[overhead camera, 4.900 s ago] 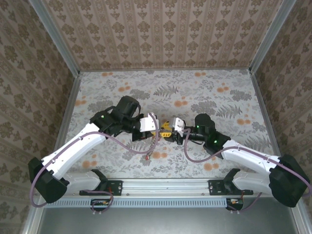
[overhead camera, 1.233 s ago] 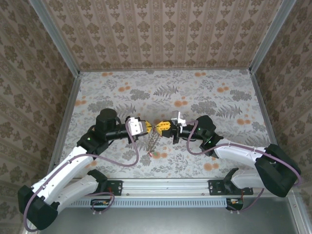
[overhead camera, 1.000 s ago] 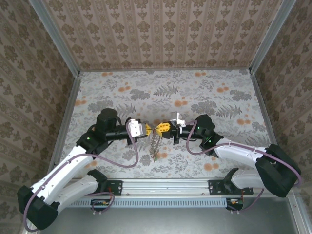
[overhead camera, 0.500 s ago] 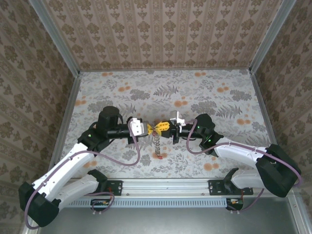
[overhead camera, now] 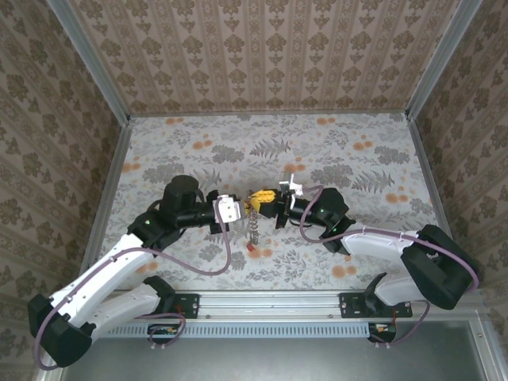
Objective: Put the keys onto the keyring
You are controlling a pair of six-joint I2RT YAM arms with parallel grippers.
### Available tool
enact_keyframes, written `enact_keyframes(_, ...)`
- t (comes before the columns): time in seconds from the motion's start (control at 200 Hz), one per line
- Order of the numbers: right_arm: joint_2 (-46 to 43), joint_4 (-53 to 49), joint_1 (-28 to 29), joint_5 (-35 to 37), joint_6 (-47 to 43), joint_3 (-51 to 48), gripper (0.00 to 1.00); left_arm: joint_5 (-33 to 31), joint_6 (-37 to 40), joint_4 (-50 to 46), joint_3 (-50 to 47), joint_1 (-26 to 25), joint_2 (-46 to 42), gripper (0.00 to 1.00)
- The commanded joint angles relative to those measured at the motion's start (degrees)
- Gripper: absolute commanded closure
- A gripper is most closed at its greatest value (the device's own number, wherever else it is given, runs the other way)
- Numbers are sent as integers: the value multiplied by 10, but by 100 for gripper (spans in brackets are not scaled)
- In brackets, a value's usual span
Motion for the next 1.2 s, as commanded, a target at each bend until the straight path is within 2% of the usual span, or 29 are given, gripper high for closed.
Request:
enact_keyframes(0.0, 4, 87, 9, 58, 13, 4, 100, 25, -25, -11, 4, -14, 3, 80)
enact_keyframes(0.145, 3, 81, 11, 59, -7, -8, 100, 49, -81, 27, -14, 13, -48, 69)
enact_keyframes(0.325, -15, 40, 11, 33, -49, -11, 100, 76, -103, -8, -20, 68, -95, 67)
enact_keyframes(0.53, -15, 24, 11, -15, -67, 2, 100, 105, -98, -42, 3, 94, -90, 65)
enact_keyframes(0.69, -12, 21, 11, -31, -68, 8, 100, 142, -128, -16, 10, 105, -64, 61)
enact_keyframes(0.895, -15, 12, 11, -38, -76, 11, 100, 201, -154, 9, 22, 106, -24, 60)
enact_keyframes(1.0, -18, 2, 11, -40, -84, 11, 100, 239, -150, -7, 36, 106, -1, 64)
enact_keyframes(1.13, -18, 6, 11, -42, -86, 13, 100, 242, -144, -20, 37, 106, 13, 66)
enact_keyframes(1.195, -17, 11, 12, -43, -86, 14, 100, 244, -146, -20, 38, 106, 17, 71)
